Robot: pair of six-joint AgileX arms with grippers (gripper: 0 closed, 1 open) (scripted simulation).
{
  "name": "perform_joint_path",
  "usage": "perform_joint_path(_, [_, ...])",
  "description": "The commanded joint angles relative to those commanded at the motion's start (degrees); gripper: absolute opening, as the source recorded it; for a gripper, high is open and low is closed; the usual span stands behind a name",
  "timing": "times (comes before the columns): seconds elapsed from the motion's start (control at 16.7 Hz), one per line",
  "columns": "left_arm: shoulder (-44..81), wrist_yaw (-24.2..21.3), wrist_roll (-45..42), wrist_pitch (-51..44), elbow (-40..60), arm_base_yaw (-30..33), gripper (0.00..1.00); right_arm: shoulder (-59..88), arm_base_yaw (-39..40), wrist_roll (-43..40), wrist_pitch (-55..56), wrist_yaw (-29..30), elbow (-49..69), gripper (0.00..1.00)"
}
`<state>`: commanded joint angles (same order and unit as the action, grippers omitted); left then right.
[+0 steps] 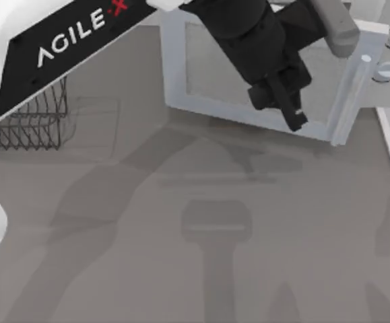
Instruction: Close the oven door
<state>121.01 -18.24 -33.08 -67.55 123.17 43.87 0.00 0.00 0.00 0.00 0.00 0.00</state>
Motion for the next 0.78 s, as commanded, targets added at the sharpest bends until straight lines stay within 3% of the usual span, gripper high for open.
perform_joint_path(0.78, [4.6,-0.4,1.7,-3.9,3.1,1.8,0.0,0.0,0.0,0.0,0.0,0.0,0.0,1.0])
